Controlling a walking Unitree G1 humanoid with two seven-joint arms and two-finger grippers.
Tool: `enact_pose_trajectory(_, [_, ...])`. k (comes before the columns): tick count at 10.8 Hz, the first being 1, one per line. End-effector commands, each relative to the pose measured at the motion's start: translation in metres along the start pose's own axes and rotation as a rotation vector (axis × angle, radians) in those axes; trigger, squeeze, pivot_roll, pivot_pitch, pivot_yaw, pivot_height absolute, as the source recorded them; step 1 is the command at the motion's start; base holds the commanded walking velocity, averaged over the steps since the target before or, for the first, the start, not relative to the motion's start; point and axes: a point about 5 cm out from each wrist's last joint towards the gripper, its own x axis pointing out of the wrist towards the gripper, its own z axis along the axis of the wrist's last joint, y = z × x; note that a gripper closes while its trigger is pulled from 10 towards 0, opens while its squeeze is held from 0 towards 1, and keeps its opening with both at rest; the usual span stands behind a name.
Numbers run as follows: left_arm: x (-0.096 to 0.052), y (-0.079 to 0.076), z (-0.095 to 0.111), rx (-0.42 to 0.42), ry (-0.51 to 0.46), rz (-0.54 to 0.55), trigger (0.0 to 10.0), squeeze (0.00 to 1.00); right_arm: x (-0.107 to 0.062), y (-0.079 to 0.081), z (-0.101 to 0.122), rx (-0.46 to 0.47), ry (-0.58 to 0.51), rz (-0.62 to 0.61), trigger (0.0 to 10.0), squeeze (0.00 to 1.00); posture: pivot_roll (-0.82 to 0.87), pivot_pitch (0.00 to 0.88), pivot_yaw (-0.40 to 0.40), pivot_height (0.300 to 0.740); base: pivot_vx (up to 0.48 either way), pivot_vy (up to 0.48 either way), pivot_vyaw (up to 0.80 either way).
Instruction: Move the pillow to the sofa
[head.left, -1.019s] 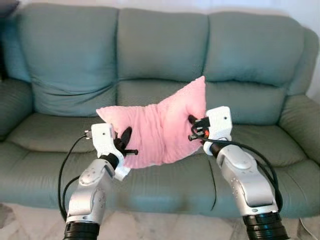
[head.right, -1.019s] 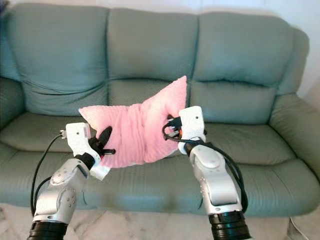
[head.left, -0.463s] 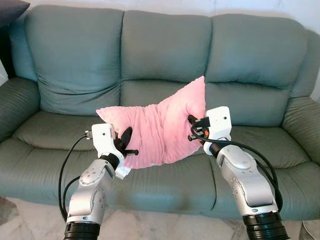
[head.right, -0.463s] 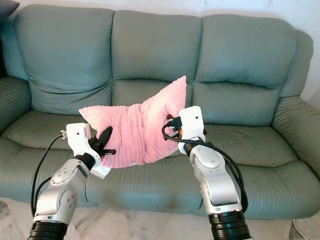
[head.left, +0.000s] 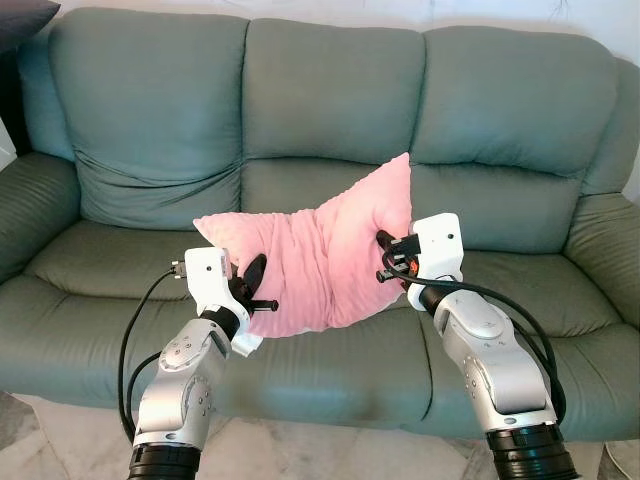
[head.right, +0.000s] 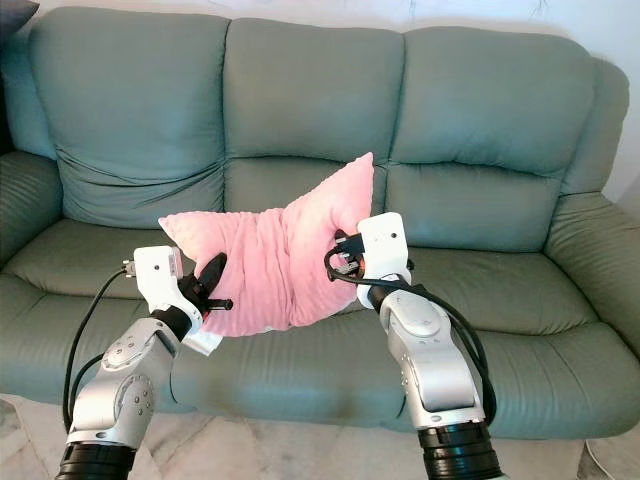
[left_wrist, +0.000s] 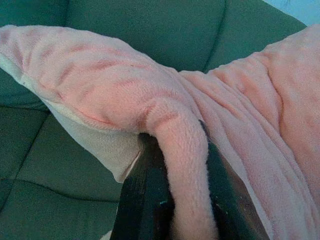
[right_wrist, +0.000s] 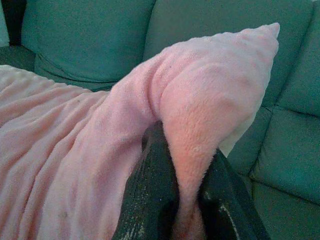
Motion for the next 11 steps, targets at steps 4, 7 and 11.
enact_pose_trajectory(4, [0.0022, -0.0110, 0.0044, 0.005, -0.018, -0.060, 10.0, 0.00, 0.0016, 0.0029, 0.0088, -0.011, -0.033, 0.019, 10.0, 0.00, -0.16, 0.000, -0.047, 0.740, 0.282, 0.000, 0.00])
enact_pose_trajectory(7, [0.0023, -0.0109, 0.0037, 0.007, -0.013, -0.061, 10.0, 0.00, 0.0015, 0.0031, 0.0085, -0.011, -0.032, 0.019, 10.0, 0.00, -0.16, 0.000, -0.046, 0.740, 0.307, 0.000, 0.00])
enact_pose_trajectory(11, [0.0022, -0.0108, 0.0026, 0.000, -0.005, -0.061, 10.0, 0.00, 0.0015, 0.0042, 0.0074, -0.008, -0.025, 0.021, 10.0, 0.00, -0.16, 0.000, -0.045, 0.740, 0.286, 0.000, 0.00])
